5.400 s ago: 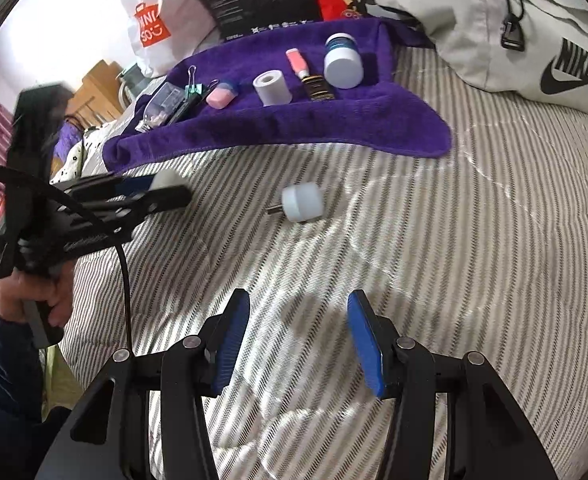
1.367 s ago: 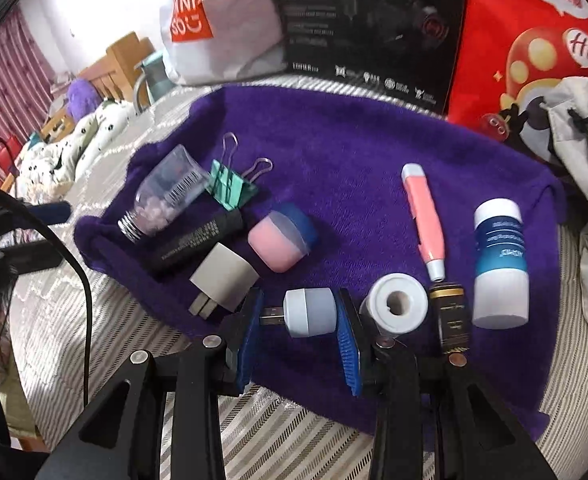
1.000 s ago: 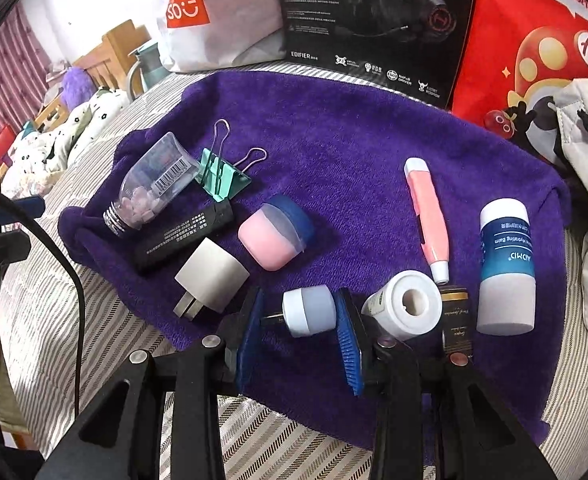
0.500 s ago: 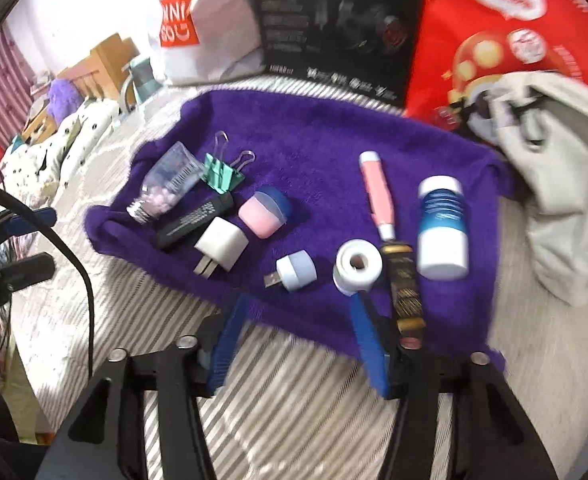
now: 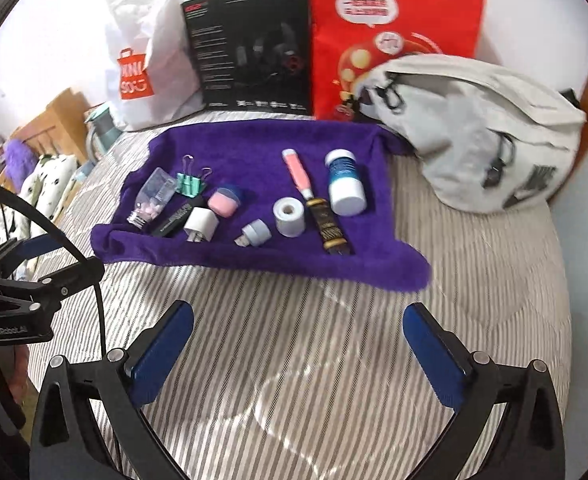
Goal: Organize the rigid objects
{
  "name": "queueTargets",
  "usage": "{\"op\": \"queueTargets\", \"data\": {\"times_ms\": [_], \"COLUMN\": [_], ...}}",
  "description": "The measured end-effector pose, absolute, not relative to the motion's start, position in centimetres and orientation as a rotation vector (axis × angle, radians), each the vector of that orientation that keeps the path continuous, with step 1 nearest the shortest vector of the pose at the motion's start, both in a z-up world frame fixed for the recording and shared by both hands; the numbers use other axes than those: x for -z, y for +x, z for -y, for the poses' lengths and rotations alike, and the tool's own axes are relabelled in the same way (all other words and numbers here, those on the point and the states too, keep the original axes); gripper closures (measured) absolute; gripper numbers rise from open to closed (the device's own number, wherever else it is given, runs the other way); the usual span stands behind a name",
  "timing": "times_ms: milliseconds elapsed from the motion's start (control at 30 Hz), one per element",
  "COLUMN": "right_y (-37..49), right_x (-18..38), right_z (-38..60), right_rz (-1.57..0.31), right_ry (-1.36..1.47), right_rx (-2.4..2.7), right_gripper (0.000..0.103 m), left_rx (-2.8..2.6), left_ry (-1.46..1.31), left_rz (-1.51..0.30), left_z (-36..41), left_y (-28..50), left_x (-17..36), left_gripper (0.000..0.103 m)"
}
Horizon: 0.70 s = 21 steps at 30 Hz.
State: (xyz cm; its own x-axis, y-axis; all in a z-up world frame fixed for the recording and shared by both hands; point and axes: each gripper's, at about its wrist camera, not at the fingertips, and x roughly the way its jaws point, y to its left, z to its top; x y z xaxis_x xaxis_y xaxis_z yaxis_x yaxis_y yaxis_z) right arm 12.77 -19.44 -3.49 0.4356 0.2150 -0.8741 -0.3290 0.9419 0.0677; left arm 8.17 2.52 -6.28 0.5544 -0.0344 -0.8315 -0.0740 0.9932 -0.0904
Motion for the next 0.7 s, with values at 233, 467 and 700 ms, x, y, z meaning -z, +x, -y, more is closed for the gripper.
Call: {"op": "queueTargets", "data": {"times_ms": [233, 467, 700], "right_y": [11.8, 12.4, 12.8], "right_x": [3.1, 3.5, 3.6], "right_z": [20.3, 21.3, 21.6], "right_rz": [-1.076, -1.106, -1.112], "right_ry": [-0.093, -0.071, -0.063], "right_rx": [-0.308, -0.276, -0.264], "right_gripper": [0.000, 0.000, 0.000], "left_rx": [-0.064, -0.088, -0.125], "left_ry": [-0.098, -0.063, -0.028], "left_rz": [-0.987, -1.009, -1.022], "left_z": [-1.8, -1.3, -1.1], "left_y": [7.9, 8.1, 8.4], "left_x": [5.4, 5.0, 4.8], "left_gripper": [0.000, 0.000, 0.000]}}
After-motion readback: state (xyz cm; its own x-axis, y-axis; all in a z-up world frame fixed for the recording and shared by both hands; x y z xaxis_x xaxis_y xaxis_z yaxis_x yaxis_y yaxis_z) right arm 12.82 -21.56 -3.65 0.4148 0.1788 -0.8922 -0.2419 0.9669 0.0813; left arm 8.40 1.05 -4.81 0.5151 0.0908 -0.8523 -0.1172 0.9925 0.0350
